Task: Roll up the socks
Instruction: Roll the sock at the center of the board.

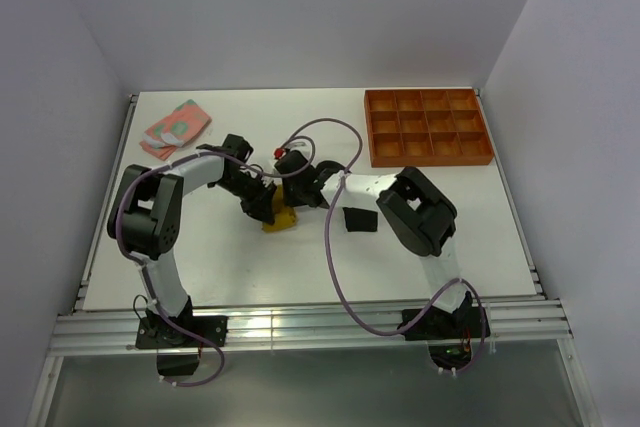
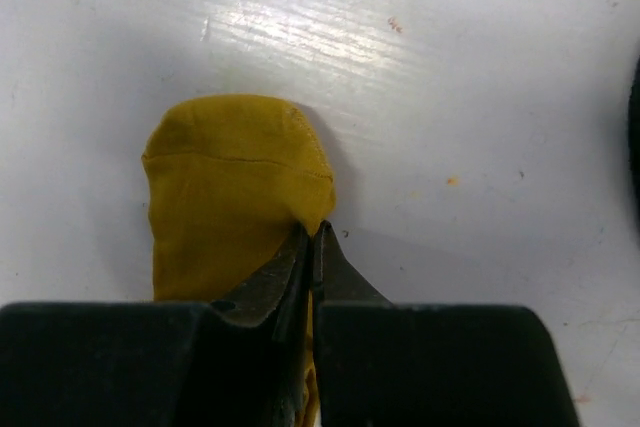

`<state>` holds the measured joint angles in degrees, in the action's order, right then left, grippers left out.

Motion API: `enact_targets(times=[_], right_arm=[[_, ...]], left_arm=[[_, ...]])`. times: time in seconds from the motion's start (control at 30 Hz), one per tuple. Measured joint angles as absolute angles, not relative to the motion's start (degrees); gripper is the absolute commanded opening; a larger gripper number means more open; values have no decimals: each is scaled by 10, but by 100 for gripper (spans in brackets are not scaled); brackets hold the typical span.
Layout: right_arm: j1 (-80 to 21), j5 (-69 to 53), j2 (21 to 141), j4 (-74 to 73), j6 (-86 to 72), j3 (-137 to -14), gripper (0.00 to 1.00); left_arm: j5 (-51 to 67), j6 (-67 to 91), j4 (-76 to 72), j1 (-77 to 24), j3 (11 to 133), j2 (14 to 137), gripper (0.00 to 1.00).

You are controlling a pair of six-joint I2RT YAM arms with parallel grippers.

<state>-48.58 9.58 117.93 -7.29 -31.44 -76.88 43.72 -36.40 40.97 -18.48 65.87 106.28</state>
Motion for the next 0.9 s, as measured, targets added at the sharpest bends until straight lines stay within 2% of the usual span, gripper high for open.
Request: enact_targets(times=[0.13,0.3,0.4,0.5,0.53,0.63,0.73,0.9], right_arm=[[-477,96,1179,-62,-315,-764,0],[-470,100,1166,-25,-319,-731,6],[-471,102,1152,1,-319,-701,14],[-475,106,1141,19,-313,-681,29],[-479,110,1137,24,-311,-674,40],[-485,121,1118,44,-308,-645,58],[-487,133,1090,56,-306,-607,62],[-487,154,1047,56,-307,-553,61]], left_arm=[[462,-382,436,-185,692,1095,0],[481,-368,469,-185,730,1134,0],[488,-347,487,-185,752,1156,0],[493,-308,498,-186,765,1173,0],[494,-294,500,-186,765,1175,0],[488,-259,505,-188,764,1177,0],[480,-227,505,-190,764,1178,0],[470,-188,507,-190,762,1179,0]])
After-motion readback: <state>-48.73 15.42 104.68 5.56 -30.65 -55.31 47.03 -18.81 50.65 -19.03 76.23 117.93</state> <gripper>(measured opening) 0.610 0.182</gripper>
